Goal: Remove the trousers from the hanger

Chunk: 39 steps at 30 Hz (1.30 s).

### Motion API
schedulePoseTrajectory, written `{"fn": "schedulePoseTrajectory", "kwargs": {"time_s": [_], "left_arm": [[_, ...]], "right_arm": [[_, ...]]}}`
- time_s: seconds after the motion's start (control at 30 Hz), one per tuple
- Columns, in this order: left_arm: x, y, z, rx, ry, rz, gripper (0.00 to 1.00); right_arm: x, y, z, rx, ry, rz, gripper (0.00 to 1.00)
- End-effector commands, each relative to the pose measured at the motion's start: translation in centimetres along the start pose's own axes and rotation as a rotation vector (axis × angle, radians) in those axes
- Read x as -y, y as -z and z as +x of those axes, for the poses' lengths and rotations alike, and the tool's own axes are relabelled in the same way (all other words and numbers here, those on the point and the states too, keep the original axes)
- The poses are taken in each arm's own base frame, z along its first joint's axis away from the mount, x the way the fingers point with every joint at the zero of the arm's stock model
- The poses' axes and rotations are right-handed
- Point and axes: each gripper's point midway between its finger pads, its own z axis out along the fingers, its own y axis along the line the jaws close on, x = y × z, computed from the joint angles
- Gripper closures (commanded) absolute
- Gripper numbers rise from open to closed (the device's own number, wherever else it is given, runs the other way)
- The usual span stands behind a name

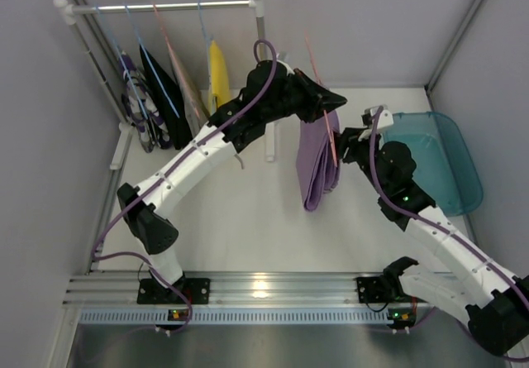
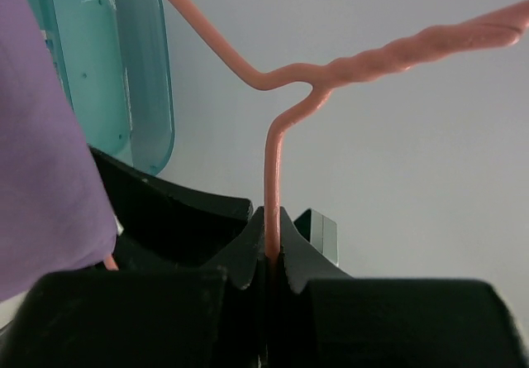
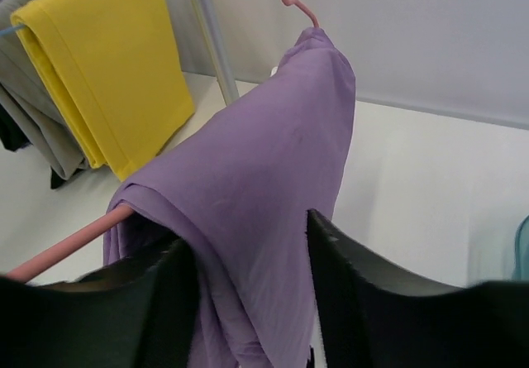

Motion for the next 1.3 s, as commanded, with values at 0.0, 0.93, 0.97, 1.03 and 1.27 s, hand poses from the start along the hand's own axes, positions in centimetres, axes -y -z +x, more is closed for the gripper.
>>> {"fn": "schedulePoseTrajectory", "kwargs": {"time_s": [0.0,0.93,0.97,1.03,1.27], "left_arm": [[8.3,5.4,0.5,-0.005,-0.022,0.246,1.0],[-7.4,-0.3,-2.3,0.051,-0.361,-0.117,1.0],[-7.9,-0.4,-2.4,0.056,-0.369,-0.134,1.0],[-9.5,-0.9,-2.7,0.061,-0.381,-0.179,1.0],[-13.4,-1.5,-2.6,0.041,-0.409,-0.26,1.0]], "right_arm": [[0.0,-0.7,-2.3,0.088,-0.038,0.036,0.64],[-1.9,10.2,-23.8,0.432,-0.134,-0.078,1.0],[-1.9,10.5,-24.2,0.442,-0.137,-0.083,1.0],[-1.9,11.4,-25.3,0.473,-0.141,-0.083,1.0],[0.0,14.3,-29.8,0.595,-0.133,0.009,1.0]]}}
